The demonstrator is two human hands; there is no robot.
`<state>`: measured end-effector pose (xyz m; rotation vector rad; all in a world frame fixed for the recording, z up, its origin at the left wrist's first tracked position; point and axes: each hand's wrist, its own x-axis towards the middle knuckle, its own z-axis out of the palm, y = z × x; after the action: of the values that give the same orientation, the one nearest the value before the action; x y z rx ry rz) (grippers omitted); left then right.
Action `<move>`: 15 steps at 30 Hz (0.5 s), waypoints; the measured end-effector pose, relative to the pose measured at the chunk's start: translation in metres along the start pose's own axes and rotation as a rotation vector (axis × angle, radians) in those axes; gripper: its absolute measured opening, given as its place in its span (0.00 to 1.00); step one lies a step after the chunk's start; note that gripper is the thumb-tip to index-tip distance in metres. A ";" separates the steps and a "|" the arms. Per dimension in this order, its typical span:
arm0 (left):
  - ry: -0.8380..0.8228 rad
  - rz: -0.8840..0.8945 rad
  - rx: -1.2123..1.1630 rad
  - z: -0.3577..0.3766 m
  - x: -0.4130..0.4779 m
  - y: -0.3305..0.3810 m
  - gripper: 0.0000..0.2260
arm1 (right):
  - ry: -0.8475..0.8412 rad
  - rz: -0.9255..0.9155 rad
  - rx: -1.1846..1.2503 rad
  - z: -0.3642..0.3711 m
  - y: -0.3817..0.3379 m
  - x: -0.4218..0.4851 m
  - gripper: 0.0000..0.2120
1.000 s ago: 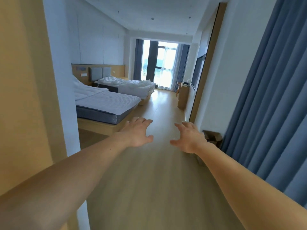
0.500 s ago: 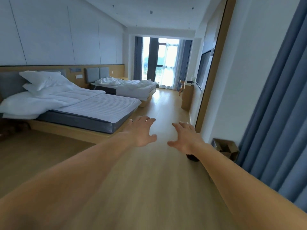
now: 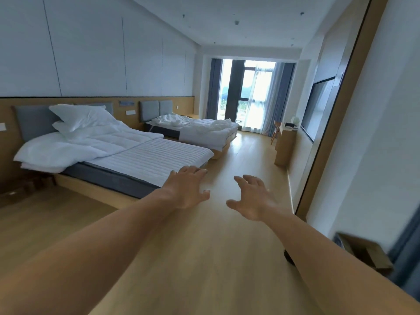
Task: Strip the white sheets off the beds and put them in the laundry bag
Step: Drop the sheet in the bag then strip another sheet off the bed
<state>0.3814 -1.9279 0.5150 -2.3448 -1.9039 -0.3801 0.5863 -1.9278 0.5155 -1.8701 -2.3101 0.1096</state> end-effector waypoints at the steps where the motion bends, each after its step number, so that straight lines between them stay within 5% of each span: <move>1: 0.003 0.005 0.001 0.005 0.023 -0.010 0.31 | 0.007 0.006 0.002 0.002 0.001 0.026 0.38; 15: 0.014 0.107 0.025 0.062 0.345 -0.084 0.31 | 0.058 0.105 0.027 0.008 0.061 0.343 0.38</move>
<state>0.3725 -1.5685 0.5360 -2.4090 -1.7568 -0.3603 0.5744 -1.5799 0.5263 -1.9540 -2.1626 0.0972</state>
